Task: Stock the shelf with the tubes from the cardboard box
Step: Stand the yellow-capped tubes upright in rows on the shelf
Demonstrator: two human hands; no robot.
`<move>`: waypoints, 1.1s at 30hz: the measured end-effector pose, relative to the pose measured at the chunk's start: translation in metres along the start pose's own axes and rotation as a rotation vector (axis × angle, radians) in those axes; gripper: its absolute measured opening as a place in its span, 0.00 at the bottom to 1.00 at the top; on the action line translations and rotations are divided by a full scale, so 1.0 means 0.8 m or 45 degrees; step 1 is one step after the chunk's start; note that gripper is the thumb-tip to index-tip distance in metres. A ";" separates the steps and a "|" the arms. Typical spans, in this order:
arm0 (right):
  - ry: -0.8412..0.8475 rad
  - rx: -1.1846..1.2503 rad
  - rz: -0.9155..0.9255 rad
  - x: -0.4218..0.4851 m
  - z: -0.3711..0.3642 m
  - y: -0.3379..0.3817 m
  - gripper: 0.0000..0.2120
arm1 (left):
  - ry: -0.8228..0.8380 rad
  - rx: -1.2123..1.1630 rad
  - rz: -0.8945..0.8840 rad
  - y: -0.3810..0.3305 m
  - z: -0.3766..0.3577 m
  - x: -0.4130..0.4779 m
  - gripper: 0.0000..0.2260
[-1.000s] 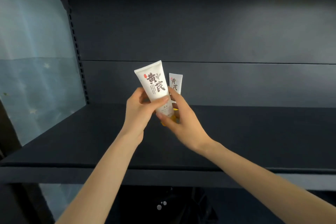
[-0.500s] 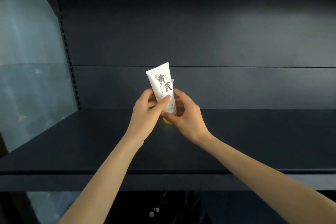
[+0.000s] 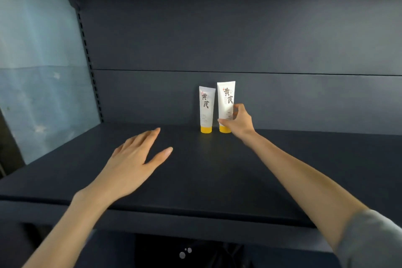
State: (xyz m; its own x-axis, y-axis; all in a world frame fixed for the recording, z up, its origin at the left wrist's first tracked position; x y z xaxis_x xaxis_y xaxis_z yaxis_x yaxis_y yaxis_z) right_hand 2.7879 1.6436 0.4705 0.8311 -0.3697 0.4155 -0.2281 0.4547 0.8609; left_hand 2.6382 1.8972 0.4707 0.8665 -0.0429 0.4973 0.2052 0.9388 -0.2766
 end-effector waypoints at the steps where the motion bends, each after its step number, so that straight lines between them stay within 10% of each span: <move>1: -0.005 -0.022 -0.019 0.004 -0.004 -0.010 0.27 | 0.007 0.014 0.013 0.003 0.000 -0.002 0.32; 24: 0.002 -0.283 -0.054 0.037 -0.031 -0.028 0.28 | 0.038 -0.001 -0.011 0.006 -0.013 0.009 0.31; 33: 0.114 -0.834 0.252 -0.007 0.031 -0.001 0.30 | 0.045 0.046 -0.134 0.005 -0.006 0.011 0.30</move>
State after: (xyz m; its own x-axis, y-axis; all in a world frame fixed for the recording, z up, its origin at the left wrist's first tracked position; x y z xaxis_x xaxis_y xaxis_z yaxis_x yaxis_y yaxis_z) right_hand 2.7710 1.6253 0.4746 0.8505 -0.1740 0.4963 -0.0496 0.9129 0.4051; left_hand 2.6490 1.8986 0.4700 0.8568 -0.1530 0.4924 0.2796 0.9402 -0.1944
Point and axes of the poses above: each hand's wrist, its own x-axis towards the middle knuckle, its own z-axis out of the back of the hand, y = z × x, the point moved 7 cm from there along x, towards the middle knuckle, and after that the axes turned 15 degrees about -y, right-handed, at the moved point
